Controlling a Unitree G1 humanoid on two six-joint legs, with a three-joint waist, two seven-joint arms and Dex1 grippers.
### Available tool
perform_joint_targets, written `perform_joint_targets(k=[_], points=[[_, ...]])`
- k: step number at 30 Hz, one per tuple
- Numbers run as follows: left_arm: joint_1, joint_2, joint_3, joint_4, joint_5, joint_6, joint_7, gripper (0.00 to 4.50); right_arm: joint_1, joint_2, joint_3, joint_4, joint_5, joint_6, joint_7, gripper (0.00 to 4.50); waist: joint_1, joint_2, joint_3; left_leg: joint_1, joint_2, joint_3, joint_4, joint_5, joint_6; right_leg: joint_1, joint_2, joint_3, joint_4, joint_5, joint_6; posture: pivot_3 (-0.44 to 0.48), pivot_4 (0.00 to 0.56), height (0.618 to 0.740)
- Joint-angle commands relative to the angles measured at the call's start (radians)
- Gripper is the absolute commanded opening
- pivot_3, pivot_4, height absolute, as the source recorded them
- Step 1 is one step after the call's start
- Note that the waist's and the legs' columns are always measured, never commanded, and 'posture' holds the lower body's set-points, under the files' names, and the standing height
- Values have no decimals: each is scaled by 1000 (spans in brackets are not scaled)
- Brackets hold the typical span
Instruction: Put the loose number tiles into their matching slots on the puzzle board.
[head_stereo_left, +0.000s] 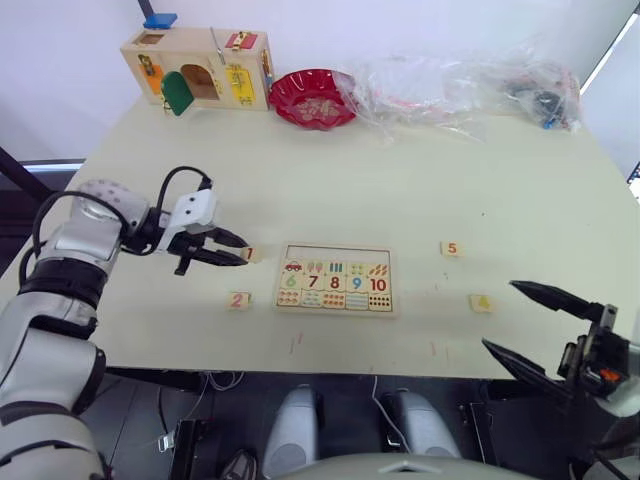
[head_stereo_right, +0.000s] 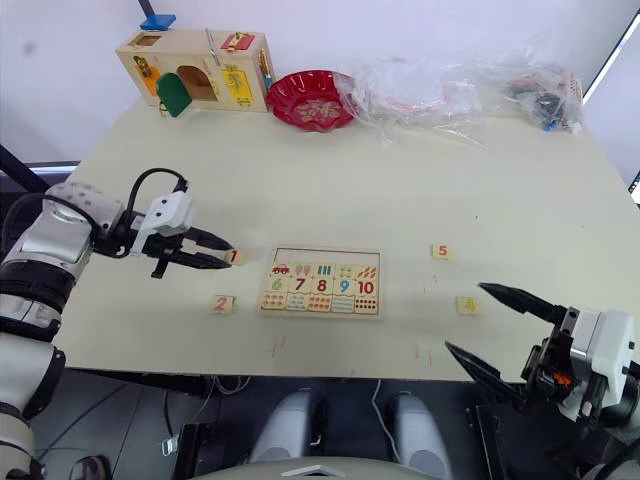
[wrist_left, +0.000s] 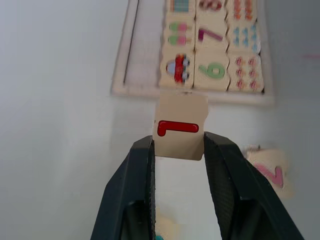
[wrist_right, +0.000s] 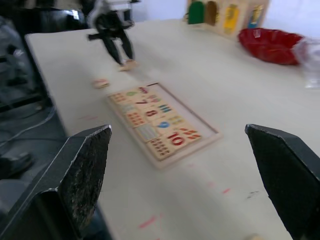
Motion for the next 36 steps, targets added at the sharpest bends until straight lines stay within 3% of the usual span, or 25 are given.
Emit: perform_joint_targets(k=[1,9,19,36], points=[[-34,29,36,-180,16,190,-29,913,-26,-7,22,-36,-31,18,-59,4500,-1,0,0,0,0,0,0,0,0,0,0,0,0,0,0,0,150,740],[-147,-9,-38,-393,227,505,-2,913,-93,-70,72,-71,-23,106,-112,4500,-1,0,0,1,0,0,0,0,0,0,1,1,0,-2,3,0,150,740],[-224,-142,-125,-347,452,476,51,913,-124,-88,58,-62,42,111,-58,4500,-1,0,0,0,-1,-1,0,0,0,0,2,1,0,-2,4,0,150,740],[-194,-238,-132,-296,554,491,63,913,-50,-55,34,-97,36,88,-67,4500,-2,0,0,0,-1,-1,0,0,0,0,2,1,0,-2,4,0,150,740]])
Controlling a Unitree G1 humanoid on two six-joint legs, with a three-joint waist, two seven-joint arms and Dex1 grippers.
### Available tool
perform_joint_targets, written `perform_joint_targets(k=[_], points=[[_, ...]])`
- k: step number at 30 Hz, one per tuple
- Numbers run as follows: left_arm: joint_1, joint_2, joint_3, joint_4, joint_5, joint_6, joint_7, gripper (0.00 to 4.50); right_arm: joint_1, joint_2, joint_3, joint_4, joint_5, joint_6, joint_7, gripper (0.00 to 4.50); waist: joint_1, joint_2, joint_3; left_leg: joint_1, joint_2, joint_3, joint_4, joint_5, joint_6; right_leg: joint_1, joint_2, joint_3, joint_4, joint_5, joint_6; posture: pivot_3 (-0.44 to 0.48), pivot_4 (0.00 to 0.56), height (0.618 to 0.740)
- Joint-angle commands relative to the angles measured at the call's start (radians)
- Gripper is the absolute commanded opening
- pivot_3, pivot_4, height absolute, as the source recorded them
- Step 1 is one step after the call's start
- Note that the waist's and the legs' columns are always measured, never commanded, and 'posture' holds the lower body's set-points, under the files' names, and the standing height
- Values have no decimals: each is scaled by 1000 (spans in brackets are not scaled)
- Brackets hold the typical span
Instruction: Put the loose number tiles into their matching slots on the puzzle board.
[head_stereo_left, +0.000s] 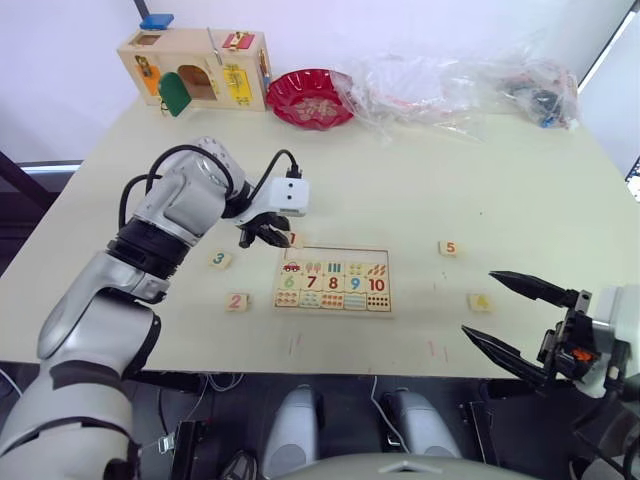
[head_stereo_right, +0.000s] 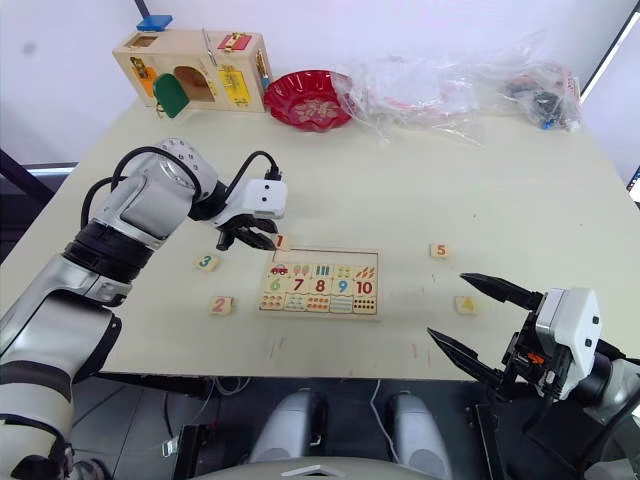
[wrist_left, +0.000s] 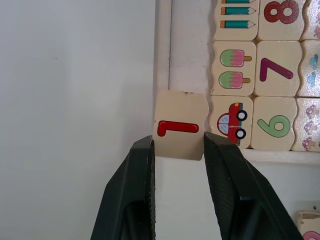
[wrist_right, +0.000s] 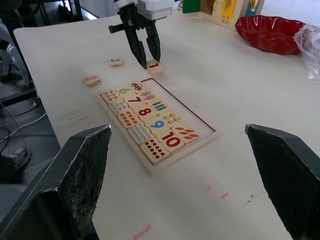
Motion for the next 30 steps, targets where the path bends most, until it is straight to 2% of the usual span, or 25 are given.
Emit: perform_joint_targets(k=[1,30], points=[[-5,-3,17,-13,7,2,-4,913,9,6,-28,-37,3,-26,-2,4500,1,0,0,0,0,0,0,0,0,0,0,0,0,0,0,0,150,740],[27,-33,11,-6,53,-2,12,913,39,10,-26,-52,0,-40,-5,4500,1,0,0,0,0,0,0,0,0,0,0,0,0,0,0,0,150,740]])
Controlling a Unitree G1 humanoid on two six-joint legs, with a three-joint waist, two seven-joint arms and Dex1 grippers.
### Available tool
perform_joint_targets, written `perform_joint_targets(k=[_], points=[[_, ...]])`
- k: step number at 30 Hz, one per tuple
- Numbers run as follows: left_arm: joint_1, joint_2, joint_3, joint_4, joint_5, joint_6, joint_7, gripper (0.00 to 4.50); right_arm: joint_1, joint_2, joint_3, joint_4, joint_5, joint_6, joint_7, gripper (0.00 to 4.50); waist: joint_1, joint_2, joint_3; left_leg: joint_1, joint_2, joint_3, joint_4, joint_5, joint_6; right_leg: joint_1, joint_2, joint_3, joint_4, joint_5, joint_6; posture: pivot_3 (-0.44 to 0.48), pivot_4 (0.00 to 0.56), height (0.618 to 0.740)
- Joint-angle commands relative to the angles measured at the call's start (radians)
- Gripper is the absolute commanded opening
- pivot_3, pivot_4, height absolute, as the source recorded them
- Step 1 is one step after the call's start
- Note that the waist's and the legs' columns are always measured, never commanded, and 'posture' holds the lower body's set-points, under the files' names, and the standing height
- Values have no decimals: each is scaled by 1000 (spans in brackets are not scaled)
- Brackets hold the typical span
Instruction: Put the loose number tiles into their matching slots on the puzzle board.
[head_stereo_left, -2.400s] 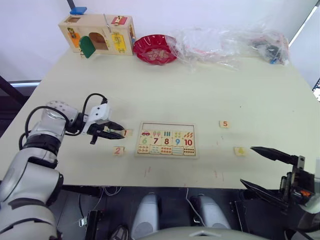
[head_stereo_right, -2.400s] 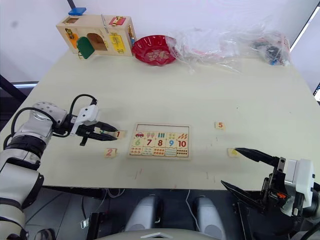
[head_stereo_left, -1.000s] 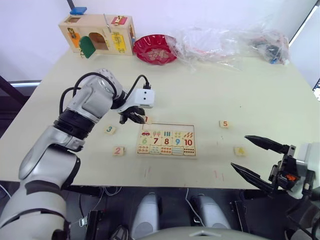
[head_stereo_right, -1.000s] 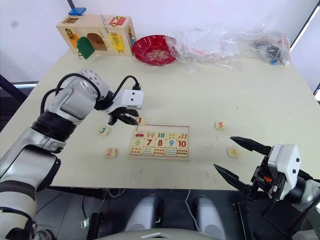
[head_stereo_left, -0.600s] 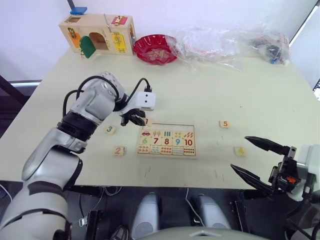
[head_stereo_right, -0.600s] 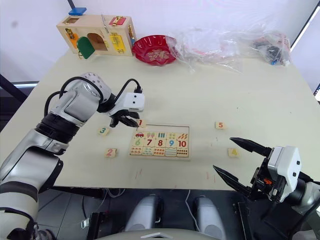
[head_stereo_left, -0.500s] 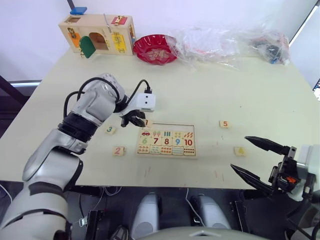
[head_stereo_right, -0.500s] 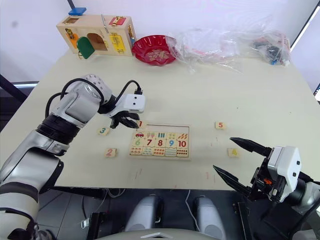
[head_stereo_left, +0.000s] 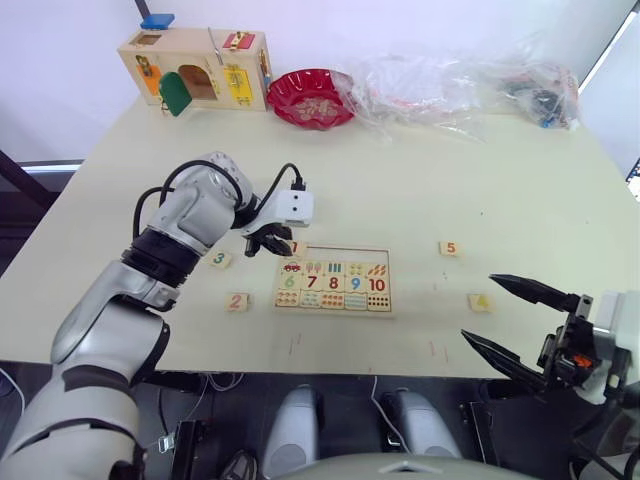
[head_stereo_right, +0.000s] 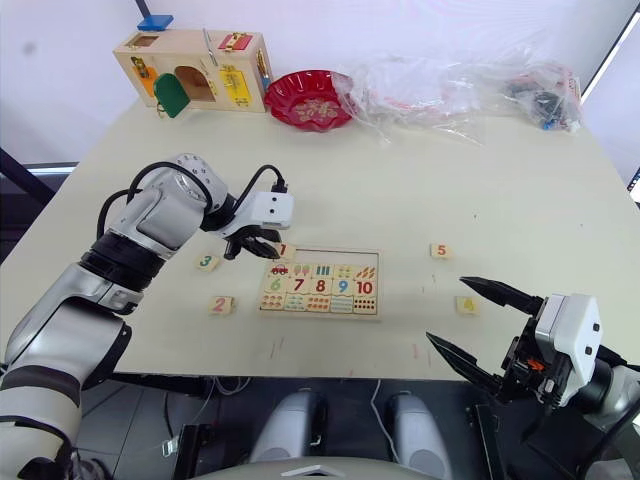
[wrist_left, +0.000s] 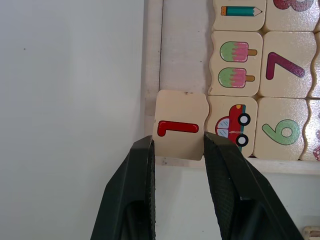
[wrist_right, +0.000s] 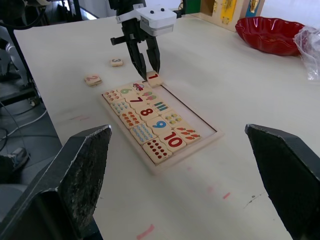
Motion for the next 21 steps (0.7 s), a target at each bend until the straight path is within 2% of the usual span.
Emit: perform_joint_targets(k=[1,21], points=[[-4,3,11,-16,9,-2,-7,913,6,6,-27,-38,7,-24,0,4500,0,0,0,0,0,0,0,0,0,0,0,0,0,0,0,0,150,740],[2,-2,6,-8,28,-19,-12,913,8,11,-23,-46,7,-26,-6,4500,0,0,0,0,0,0,0,0,0,0,0,0,0,0,0,0,150,740]])
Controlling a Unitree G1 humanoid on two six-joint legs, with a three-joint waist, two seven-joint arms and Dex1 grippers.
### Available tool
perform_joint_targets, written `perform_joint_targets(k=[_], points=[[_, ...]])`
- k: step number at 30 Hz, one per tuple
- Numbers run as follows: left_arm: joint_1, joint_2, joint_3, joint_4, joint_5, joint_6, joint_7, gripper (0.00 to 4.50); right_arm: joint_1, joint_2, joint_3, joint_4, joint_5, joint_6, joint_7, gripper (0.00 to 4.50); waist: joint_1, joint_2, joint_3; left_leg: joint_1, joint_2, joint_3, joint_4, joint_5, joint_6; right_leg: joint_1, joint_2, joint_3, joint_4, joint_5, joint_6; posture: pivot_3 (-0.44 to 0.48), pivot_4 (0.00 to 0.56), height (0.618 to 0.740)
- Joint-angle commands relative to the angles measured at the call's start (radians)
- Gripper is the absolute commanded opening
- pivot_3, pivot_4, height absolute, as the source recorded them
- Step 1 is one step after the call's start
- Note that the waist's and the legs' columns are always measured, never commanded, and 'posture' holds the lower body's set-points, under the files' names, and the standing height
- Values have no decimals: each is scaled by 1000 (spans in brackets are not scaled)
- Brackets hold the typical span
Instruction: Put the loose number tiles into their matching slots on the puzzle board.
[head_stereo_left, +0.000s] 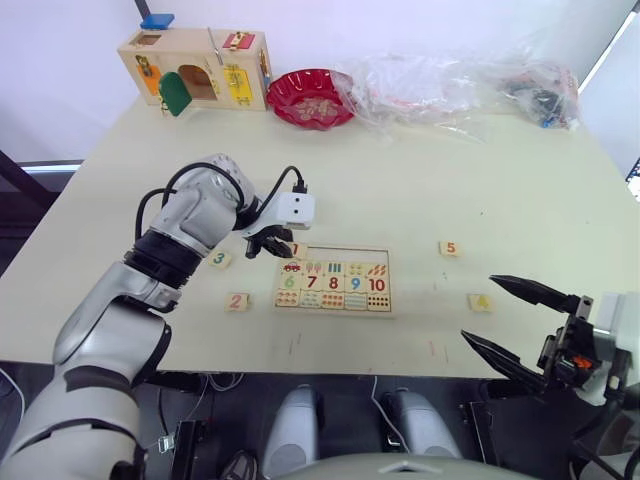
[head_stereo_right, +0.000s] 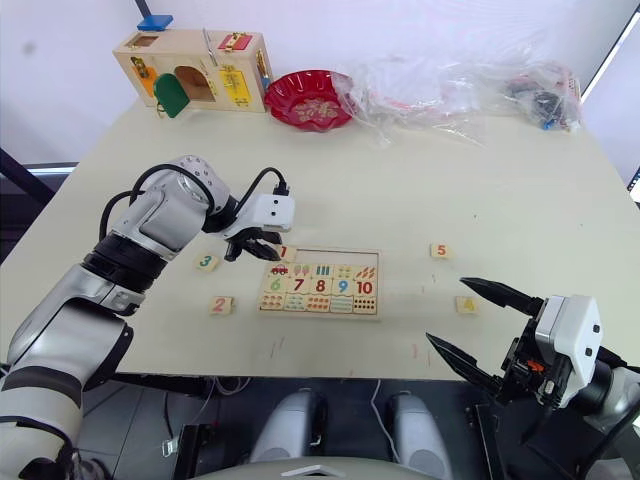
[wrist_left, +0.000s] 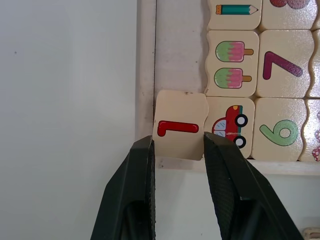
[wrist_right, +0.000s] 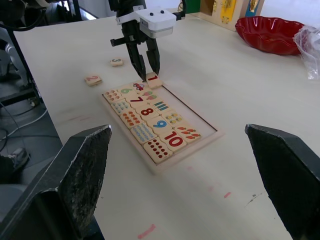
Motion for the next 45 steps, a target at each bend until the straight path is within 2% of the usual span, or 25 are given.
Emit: perform_joint_targets(k=[1,14,16,17,19,22,27,29,30,33,39,40,42,45], points=[[-3,4,7,-9,11,-9,-5,913,5,3,-23,-44,6,-24,-2,4500,0,0,0,0,0,0,0,0,0,0,0,0,0,0,0,0,150,740],[5,6,8,-21,12,-5,-7,913,13,8,-28,-42,6,-27,4,4500,0,0,0,0,0,0,0,0,0,0,0,0,0,0,0,0,150,740],[5,5,9,-22,11,-4,-7,1931,13,7,-29,-41,6,-27,6,4500,0,0,0,0,0,0,0,0,0,0,0,0,0,0,0,0,150,740],[4,3,13,-21,9,0,-2,2232,12,7,-28,-40,6,-27,6,4500,0,0,0,0,0,0,0,0,0,0,0,0,0,0,0,0,150,740],[0,2,19,-17,5,3,-1,3283,11,6,-27,-39,7,-27,5,4500,0,0,0,0,0,0,0,0,0,0,0,0,0,0,0,0,150,740],[-4,5,26,-21,-7,8,-11,4471,10,6,-25,-37,5,-28,6,4500,0,0,0,0,0,0,0,0,0,0,0,0,0,0,0,0,150,740],[-27,48,87,-6,-83,46,-75,4471,12,6,-22,-39,3,-31,2,4500,-1,0,0,0,0,0,0,0,0,0,0,0,0,0,0,0,150,740],[-21,56,151,15,-151,57,-82,4471,13,7,-22,-39,2,-33,3,4500,-3,0,0,0,0,0,0,0,0,0,0,0,0,0,0,0,150,740],[-12,54,188,31,-189,40,-75,4471,13,7,-22,-37,1,-34,3,4500,-2,0,0,0,1,0,0,0,0,0,0,0,0,0,0,0,150,740],[-12,61,200,119,-264,-68,-98,4471,5,6,-20,-31,1,-36,3,4500,-1,0,0,0,1,0,0,0,0,0,0,0,0,0,0,0,150,740],[-18,-12,247,317,-300,-282,-85,4471,-12,4,-15,-19,1,-35,5,4500,2,0,0,-1,0,0,0,0,0,0,0,-1,0,1,-1,0,150,740],[-20,-23,253,349,-305,-318,-87,3977,-15,3,-15,-18,2,-35,7,4500,2,0,0,-1,0,0,0,0,0,0,0,-1,0,1,-2,0,150,740],[-31,-47,266,420,-304,-380,-70,3282,-17,1,-16,-15,2,-34,11,4500,1,0,0,-1,0,0,1,0,0,0,0,-1,0,2,-2,0,150,740],[-56,-76,275,521,-287,-455,-39,1617,-19,-2,-20,-15,5,-32,13,4500,0,0,0,0,0,0,0,0,0,0,0,-1,0,4,1,0,150,740]])
